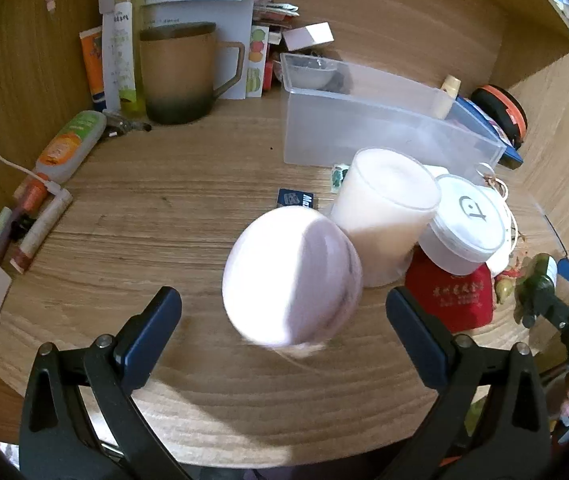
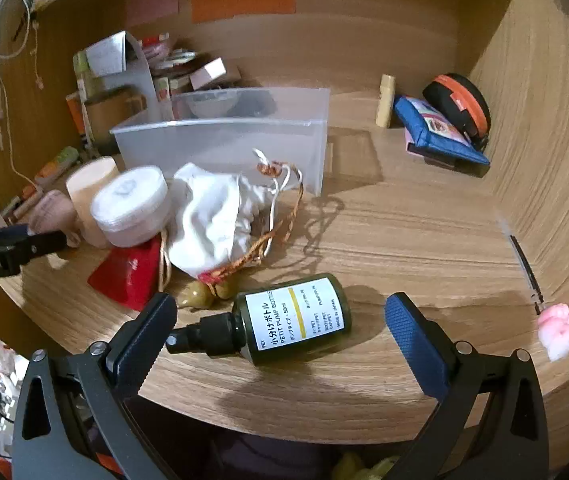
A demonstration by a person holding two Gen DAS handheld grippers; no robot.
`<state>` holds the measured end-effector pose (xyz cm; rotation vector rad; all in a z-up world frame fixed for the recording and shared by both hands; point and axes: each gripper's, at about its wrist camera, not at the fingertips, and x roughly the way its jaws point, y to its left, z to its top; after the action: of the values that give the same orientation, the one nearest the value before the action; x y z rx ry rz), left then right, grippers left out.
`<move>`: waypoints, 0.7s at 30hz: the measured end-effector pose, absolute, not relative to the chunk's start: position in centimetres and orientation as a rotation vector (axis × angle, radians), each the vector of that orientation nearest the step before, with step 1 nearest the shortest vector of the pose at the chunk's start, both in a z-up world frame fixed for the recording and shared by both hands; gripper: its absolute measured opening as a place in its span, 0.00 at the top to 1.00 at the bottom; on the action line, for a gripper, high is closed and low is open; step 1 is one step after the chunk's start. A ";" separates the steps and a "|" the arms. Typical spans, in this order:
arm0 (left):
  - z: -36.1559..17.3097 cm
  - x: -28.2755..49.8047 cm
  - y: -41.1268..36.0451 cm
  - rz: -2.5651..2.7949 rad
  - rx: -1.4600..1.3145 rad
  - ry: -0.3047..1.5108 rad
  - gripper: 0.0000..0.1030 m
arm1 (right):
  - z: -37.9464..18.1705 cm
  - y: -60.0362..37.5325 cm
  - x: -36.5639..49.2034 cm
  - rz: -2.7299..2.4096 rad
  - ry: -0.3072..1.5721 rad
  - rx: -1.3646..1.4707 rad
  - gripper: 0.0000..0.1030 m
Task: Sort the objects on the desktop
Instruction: 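Grasp the lavender round jar with the left tool while the right tool grasps the dark green pump bottle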
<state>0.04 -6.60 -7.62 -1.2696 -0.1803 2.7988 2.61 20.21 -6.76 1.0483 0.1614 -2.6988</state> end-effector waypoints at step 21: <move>-8.5 -1.8 -6.5 2.857 -1.234 -0.188 0.05 | -8.7 20.6 0.4 -2.662 0.103 1.069 0.14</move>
<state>-1.82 -6.51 -8.53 -1.2339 -0.1883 2.8573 0.41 20.56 -8.74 1.0694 0.1026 -2.6620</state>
